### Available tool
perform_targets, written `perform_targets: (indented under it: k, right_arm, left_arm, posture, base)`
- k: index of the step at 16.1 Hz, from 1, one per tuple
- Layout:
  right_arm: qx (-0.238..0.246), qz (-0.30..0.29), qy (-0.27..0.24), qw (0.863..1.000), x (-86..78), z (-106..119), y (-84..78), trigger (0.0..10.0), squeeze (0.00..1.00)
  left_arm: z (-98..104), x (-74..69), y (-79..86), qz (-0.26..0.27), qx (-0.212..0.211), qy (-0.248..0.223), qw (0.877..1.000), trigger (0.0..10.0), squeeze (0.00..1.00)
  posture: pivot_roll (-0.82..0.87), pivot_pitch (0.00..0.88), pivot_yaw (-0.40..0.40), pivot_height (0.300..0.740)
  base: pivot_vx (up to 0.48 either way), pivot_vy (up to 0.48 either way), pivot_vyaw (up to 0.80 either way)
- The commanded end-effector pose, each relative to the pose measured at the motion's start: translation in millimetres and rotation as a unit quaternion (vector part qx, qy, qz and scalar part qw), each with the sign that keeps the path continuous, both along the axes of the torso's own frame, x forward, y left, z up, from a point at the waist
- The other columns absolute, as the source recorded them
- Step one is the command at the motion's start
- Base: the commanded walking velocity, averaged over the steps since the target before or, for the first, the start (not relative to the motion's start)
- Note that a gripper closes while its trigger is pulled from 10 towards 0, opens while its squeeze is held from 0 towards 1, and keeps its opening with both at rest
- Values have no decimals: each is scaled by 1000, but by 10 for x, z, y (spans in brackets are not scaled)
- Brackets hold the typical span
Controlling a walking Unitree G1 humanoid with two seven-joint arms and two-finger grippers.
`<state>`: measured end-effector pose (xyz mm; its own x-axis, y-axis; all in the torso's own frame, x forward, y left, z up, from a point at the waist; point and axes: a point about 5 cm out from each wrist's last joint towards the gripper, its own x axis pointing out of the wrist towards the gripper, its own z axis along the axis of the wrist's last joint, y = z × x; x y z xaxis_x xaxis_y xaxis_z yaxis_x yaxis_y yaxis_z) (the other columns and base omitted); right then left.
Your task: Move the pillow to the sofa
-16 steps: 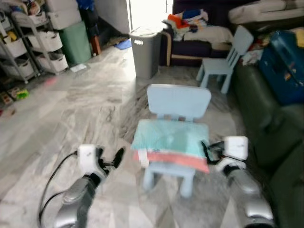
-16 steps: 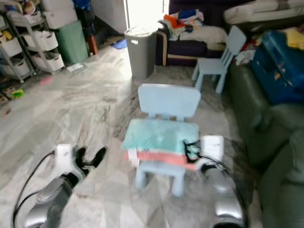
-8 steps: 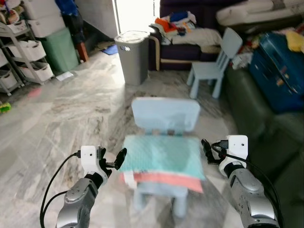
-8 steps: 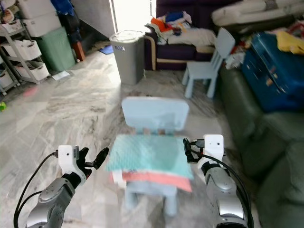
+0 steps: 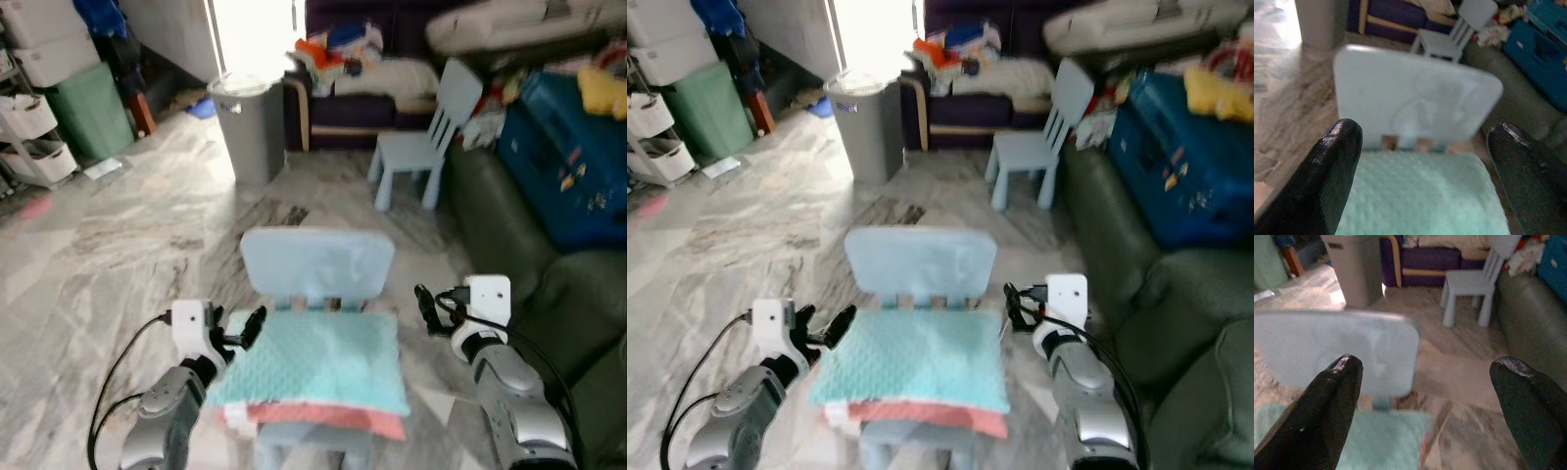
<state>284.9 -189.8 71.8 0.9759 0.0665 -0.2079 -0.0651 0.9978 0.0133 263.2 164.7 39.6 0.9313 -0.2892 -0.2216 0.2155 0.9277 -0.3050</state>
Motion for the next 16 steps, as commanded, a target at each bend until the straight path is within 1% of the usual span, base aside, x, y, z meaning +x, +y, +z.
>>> perform_targets:
  k: [1,7,12,16]
  right_arm:
    - [7,13,-3,1000,15,21,97,10000,0]
    - [6,24,-5,1000,17,35,124,10000,0]
    - [10,30,0,999,-10,11,144,10000,0]
    - [13,38,8,999,-91,-24,155,10000,0]
  left_arm:
    - [16,2,122,20,13,-1,1000,10000,0]
    - [-21,-13,151,29,21,10,999,10000,0]
    - [-71,-74,179,29,27,20,999,10000,0]
    - [-79,-146,203,35,27,23,999,10000,0]
  posture:
    - [-6,0,38,740]
    - [-1,0,37,740]
    - [3,0,38,740]
    - [6,0,38,740]
  base:
    - [0,0,0]
    - [0,0,0]
    - [0,0,0]
    - [0,0,0]
